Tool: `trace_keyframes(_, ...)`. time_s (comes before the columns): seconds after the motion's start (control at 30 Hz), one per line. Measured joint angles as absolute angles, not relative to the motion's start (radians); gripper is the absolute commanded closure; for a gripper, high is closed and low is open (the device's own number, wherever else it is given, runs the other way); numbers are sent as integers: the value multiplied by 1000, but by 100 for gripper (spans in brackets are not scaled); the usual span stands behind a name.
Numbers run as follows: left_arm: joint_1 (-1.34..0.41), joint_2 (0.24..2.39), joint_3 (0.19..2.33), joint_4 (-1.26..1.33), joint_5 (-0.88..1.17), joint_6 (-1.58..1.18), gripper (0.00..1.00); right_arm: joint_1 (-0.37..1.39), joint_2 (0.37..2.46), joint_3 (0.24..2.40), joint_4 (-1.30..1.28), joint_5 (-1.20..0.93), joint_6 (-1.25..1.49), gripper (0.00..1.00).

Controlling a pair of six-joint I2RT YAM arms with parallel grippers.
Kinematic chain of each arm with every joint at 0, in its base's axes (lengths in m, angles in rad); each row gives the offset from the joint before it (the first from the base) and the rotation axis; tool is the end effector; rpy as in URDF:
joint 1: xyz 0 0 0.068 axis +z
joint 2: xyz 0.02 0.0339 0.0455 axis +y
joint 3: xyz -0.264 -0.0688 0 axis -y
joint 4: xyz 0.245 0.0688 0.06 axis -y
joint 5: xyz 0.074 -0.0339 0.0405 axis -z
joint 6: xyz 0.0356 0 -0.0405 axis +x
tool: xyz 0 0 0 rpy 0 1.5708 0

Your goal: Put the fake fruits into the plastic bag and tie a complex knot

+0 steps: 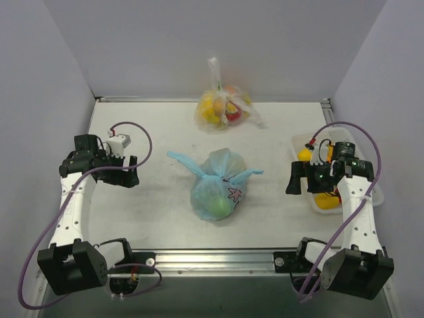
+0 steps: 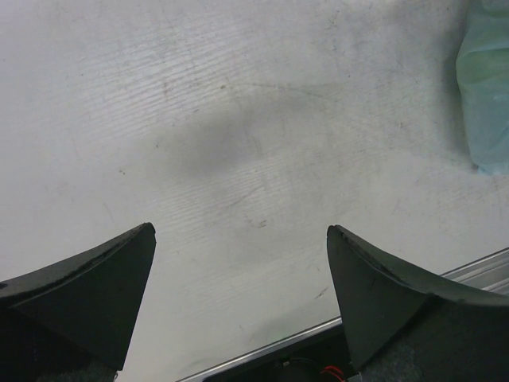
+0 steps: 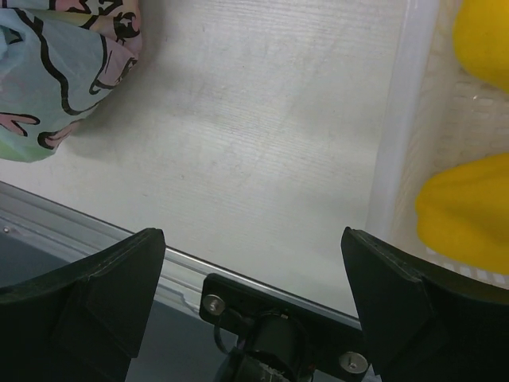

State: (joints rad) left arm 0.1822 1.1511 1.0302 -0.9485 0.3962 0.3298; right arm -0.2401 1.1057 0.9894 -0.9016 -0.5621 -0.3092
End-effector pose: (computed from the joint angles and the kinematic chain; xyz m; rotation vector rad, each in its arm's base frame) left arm 0.2132 0.0253 0.2909 0.3178 2.5255 -0.3288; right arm 0.2052 -0.0307 0.2920 -0.2821 2.4154 0.4870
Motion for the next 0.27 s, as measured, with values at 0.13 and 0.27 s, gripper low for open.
trace_keyframes(0.13,182,1130,1028,-946,388,349,3,-201,1065,989,-901,-533,-318,0)
trace_keyframes(0.27,178,1127,1028,-946,376,353,3,-167,1058,989,-901,-507,-319,0)
